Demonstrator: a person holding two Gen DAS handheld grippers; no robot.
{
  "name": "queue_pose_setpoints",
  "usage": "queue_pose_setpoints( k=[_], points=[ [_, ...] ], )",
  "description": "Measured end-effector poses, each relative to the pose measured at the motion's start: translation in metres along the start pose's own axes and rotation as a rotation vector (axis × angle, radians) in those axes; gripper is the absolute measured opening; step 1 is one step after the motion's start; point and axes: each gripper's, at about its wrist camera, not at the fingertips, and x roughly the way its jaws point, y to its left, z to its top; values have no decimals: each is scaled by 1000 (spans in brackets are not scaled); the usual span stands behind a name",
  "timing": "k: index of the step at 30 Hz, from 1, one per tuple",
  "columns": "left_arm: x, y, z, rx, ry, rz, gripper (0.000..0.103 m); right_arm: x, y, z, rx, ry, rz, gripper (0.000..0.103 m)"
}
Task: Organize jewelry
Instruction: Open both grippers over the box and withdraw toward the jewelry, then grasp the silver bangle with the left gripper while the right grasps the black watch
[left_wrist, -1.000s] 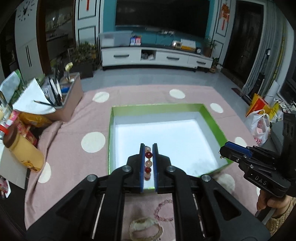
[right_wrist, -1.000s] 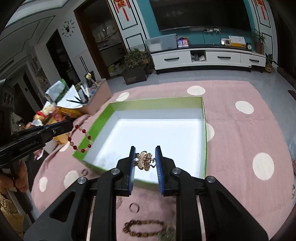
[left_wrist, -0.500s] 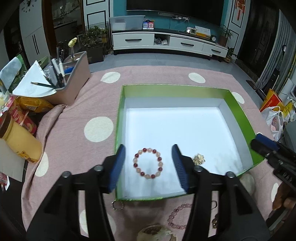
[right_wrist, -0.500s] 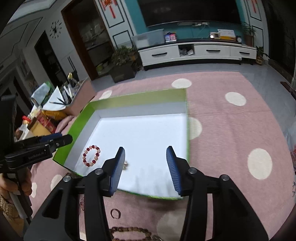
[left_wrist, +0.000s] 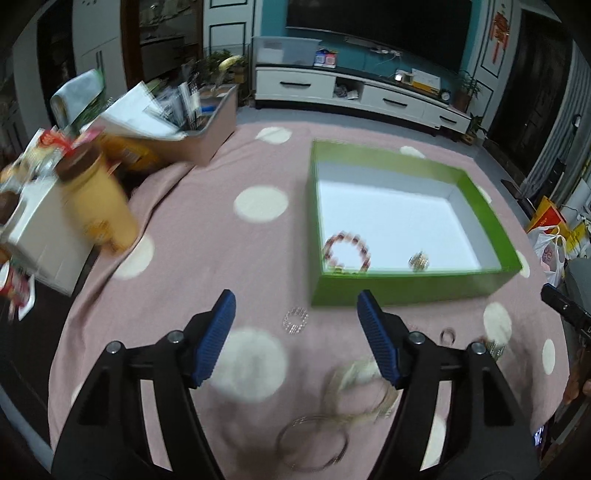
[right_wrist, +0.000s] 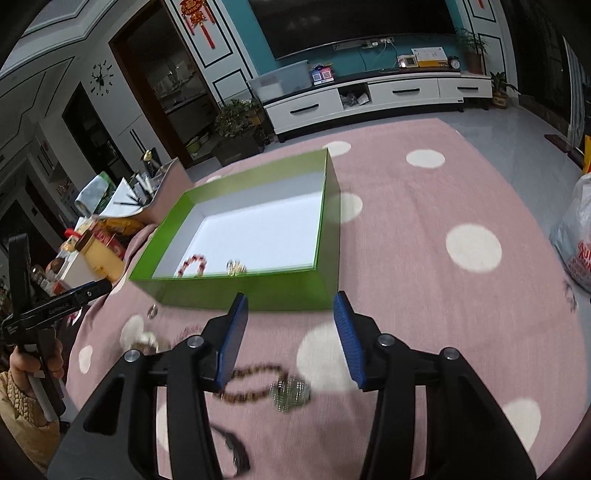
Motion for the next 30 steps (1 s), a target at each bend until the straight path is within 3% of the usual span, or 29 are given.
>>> queue_pose_setpoints(
  k=[14,23,30],
  points=[
    [-19,25,-93,-40,90,-2,69,-23,18,-57,-18,73,52,49],
    [-11,16,-111,6,109,12,69,-22,45,-95,-101,135,153,49],
    [-2,3,-114,66,108,24,55,-15,82,-114,-250,177,196,49]
  ],
)
